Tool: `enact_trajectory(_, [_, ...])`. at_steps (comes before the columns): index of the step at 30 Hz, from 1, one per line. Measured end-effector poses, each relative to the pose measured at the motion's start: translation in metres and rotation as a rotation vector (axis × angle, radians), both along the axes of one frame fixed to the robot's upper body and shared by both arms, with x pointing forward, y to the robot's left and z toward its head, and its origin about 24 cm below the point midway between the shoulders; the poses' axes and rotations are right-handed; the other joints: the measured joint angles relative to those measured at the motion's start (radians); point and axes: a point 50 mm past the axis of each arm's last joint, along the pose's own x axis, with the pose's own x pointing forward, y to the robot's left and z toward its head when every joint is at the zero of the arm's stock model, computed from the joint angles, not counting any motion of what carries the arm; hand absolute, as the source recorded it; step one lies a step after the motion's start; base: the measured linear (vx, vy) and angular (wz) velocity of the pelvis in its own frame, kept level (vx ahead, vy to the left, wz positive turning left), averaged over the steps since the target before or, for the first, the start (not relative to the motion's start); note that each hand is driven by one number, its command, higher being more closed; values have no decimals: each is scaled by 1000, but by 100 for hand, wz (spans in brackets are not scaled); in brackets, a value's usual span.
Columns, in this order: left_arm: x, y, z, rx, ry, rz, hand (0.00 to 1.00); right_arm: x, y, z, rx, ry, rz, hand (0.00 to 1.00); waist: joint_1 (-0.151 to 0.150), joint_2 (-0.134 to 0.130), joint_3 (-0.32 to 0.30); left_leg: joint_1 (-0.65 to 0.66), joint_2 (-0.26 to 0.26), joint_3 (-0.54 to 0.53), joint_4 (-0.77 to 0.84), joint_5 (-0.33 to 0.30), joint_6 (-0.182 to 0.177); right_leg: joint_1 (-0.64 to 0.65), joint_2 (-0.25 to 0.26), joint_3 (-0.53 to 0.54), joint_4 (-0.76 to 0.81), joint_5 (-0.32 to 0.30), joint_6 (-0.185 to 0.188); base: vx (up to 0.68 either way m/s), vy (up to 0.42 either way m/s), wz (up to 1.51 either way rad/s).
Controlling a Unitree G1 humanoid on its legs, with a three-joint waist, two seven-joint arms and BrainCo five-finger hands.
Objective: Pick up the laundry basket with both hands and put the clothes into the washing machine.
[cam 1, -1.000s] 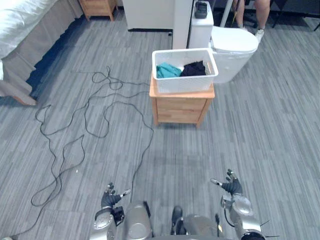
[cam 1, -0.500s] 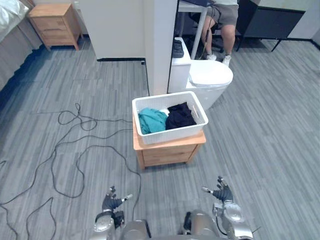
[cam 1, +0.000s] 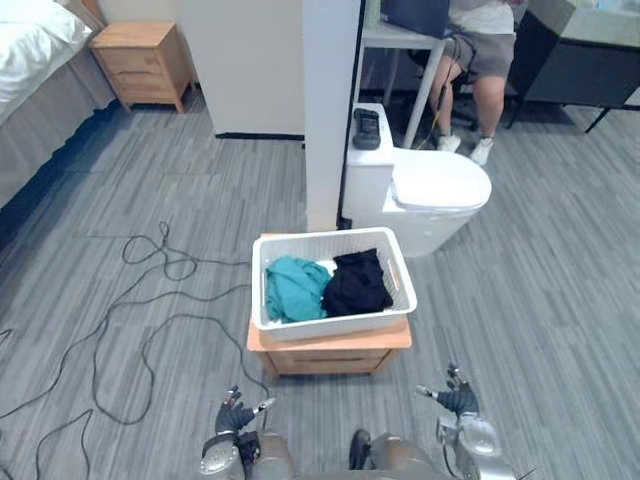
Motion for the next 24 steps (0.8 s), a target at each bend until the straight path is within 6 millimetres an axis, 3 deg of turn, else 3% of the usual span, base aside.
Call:
enact_trajectory(2, [0,2,0,7,-1,-1,0,-4,3,0,9,-5,-6,0,6,-15,-10,32,-31,15,-49,12,9,26,-18,16,-51,15,24,161,123,-10])
enact_trajectory(6, [2,14,7,32,-31,34,0,7,-7,20,-34,-102,-47,0,17,-8,-23,77,-74,51,-118,19,21,46,-45,49,-106,35,56,88,106,-16])
enact_trajectory(15, [24,37,36,111,-184,73,0,34,-33,46,-143,-198,-41,0,17,3,-37,88,-108,51,-243,77,34,27,-42,61,-180,75,58,9,4,-2])
enact_trajectory(19, [47,36,47,128,-241,68,0,60,-31,51,-168,-201,29,0,16,8,-37,51,-120,44,-303,123,42,-22,-41,63,-215,110,54,-7,1,-2])
enact_trajectory(24, [96,15,69,129,-349,-23,0,110,-6,73,-182,-269,147,0,15,23,1,-11,-125,38,-327,166,53,-75,-37,64,-257,163,43,-75,4,0])
